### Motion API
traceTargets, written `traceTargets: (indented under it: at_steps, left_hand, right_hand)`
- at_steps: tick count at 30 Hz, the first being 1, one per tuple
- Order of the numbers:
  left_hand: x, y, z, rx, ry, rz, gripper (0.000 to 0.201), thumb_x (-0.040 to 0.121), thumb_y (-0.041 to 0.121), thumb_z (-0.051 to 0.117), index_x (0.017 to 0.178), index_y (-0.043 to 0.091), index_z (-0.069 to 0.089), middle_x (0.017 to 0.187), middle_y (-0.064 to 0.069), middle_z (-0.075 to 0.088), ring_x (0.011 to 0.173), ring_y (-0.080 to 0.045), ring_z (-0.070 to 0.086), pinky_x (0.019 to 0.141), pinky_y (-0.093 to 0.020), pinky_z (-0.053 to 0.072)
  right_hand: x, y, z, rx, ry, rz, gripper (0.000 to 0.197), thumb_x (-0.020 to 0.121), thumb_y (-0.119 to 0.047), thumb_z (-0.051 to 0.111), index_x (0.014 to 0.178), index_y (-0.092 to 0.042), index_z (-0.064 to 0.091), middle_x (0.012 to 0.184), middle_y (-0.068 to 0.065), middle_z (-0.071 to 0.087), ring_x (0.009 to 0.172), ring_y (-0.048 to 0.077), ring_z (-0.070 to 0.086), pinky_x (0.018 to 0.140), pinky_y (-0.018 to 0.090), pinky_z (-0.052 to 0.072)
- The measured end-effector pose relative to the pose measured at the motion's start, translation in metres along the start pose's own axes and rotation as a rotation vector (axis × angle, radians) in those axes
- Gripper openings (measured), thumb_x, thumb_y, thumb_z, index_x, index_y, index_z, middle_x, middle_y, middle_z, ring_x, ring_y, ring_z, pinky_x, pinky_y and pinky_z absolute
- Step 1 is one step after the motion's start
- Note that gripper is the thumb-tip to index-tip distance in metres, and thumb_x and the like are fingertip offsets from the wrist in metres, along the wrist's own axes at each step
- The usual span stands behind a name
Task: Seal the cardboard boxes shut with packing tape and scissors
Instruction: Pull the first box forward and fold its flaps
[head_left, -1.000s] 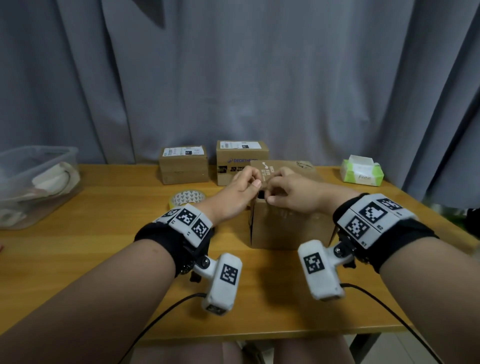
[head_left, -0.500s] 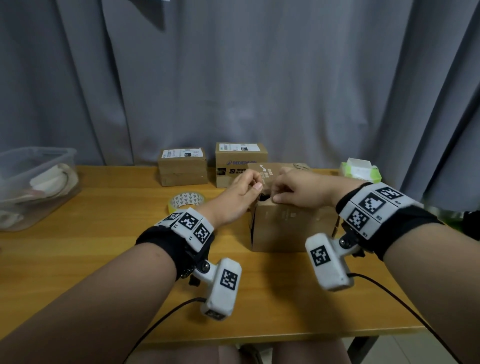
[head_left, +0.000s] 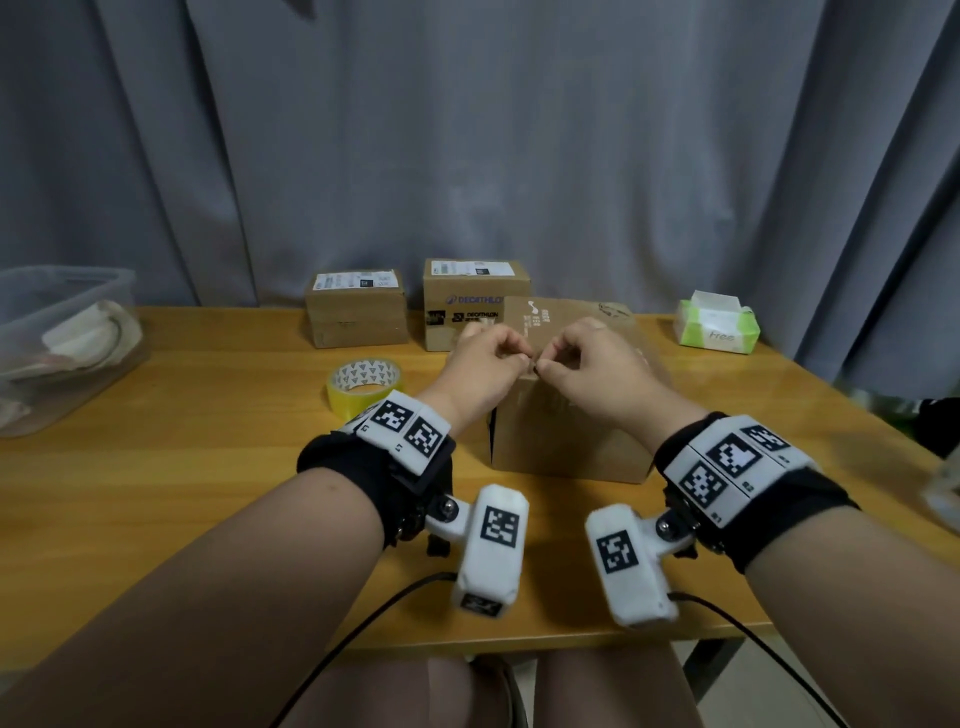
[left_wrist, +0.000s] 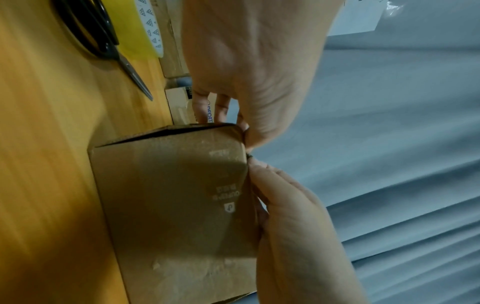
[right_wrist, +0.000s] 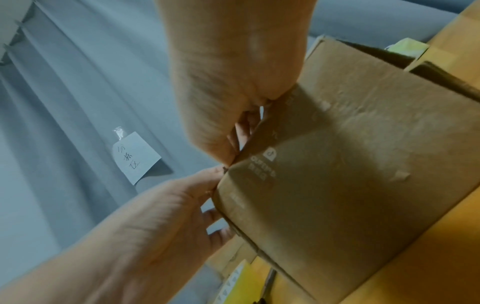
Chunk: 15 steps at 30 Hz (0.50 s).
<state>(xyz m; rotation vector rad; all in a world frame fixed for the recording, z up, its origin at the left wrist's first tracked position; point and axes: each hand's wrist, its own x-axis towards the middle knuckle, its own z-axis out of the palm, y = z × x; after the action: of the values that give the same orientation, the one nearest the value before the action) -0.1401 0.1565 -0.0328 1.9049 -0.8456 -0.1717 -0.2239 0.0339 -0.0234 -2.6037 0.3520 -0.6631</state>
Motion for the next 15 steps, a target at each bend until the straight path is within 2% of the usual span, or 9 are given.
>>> traceTargets:
  at_steps: [2,4,7,10,11,13,15]
  left_hand:
    - [-0.001,0.002,-0.001,-0.024,0.019,-0.013,0.015,0.089,0.014,0.06,0.078,0.024,0.057,0.11,0.003,0.04,0.1,-0.009,0.042,0.09,-0.021,0.029]
    - [-0.001,0.002,-0.004,-0.109,0.06,-0.024,0.015,0.087,0.012,0.061,0.076,0.021,0.059,0.101,0.003,0.05,0.089,-0.007,0.048,0.086,-0.025,0.036]
    - [-0.004,0.004,-0.011,-0.288,0.086,-0.064,0.001,0.088,0.015,0.061,0.089,0.014,0.062,0.09,0.002,0.062,0.084,-0.012,0.055,0.073,-0.028,0.047]
    - [-0.001,0.005,-0.009,-0.242,-0.005,-0.108,0.02,0.086,0.023,0.067,0.098,0.013,0.055,0.088,0.0,0.058,0.078,-0.013,0.053,0.064,-0.025,0.044]
    - [-0.002,0.006,-0.007,-0.221,-0.026,-0.124,0.021,0.085,0.022,0.067,0.097,0.013,0.052,0.085,0.0,0.056,0.074,-0.013,0.051,0.061,-0.024,0.043]
    - [-0.002,0.007,-0.003,-0.231,-0.035,-0.141,0.021,0.086,0.021,0.066,0.096,0.014,0.048,0.081,0.0,0.053,0.068,-0.011,0.048,0.056,-0.022,0.041]
    - [-0.004,0.004,-0.002,-0.25,-0.026,-0.138,0.019,0.089,0.022,0.063,0.098,0.014,0.048,0.081,0.002,0.053,0.068,-0.01,0.049,0.057,-0.022,0.042]
  right_hand:
    - [0.005,-0.001,0.0,0.062,0.011,0.045,0.011,0.088,-0.025,0.064,0.078,-0.025,0.059,0.096,-0.004,0.053,0.085,0.015,0.055,0.071,0.029,0.048]
    - [0.01,0.002,-0.003,0.101,0.024,0.089,0.011,0.09,-0.021,0.062,0.08,-0.023,0.059,0.093,-0.001,0.062,0.08,0.014,0.058,0.064,0.024,0.047]
    - [0.015,0.011,-0.008,0.089,0.035,0.131,0.013,0.09,-0.034,0.061,0.078,-0.028,0.06,0.084,-0.008,0.064,0.084,0.014,0.062,0.074,0.029,0.052]
    - [0.013,0.009,-0.011,0.047,-0.038,0.103,0.024,0.089,-0.048,0.058,0.091,-0.025,0.067,0.086,-0.014,0.059,0.094,0.014,0.06,0.08,0.031,0.049]
    - [0.012,0.006,-0.012,-0.01,-0.072,0.099,0.03,0.089,-0.05,0.056,0.1,-0.025,0.067,0.094,-0.012,0.059,0.105,0.018,0.056,0.087,0.032,0.045]
    - [0.009,0.001,-0.011,-0.177,-0.131,0.137,0.042,0.091,-0.056,0.048,0.122,-0.031,0.058,0.125,-0.003,0.054,0.127,0.024,0.04,0.106,0.038,0.031]
    - [0.009,-0.002,-0.008,-0.267,-0.17,0.193,0.049,0.092,-0.061,0.04,0.133,-0.036,0.048,0.144,-0.001,0.044,0.136,0.026,0.032,0.116,0.047,0.017]
